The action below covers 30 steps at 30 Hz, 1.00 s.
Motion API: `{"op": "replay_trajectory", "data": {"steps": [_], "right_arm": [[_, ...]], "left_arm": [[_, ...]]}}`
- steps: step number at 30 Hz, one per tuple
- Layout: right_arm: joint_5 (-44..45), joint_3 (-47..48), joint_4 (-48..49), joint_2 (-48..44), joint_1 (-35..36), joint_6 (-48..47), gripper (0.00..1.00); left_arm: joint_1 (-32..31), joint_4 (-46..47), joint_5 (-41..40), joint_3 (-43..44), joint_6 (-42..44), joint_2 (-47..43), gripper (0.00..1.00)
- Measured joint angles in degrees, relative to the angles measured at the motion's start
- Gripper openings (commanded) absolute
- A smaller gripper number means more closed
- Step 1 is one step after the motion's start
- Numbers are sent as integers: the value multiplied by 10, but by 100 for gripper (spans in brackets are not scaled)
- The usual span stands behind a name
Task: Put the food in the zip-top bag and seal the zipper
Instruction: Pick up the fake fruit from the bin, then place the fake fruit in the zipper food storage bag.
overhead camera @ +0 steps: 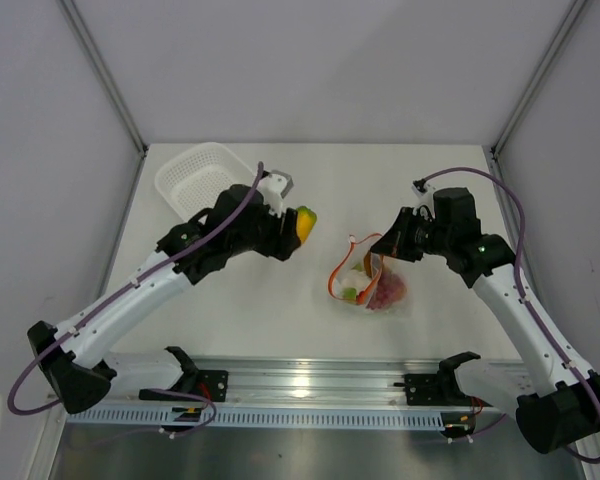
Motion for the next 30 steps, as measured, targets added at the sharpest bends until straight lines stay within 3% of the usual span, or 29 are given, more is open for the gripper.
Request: {"op": "replay_trajectory", "data": {"steps": [11,20,30], "right_arm": [[10,1,-14,-9,1,14,0],[14,2,-26,-18,10,21,0],[16,8,-41,-31,17,25,0]], "left_arm": [[-169,75,125,-76,-73,5,0],[-182,106,146,-78,-83,80,0],[-182,104,144,-2,-83,178,0]]}}
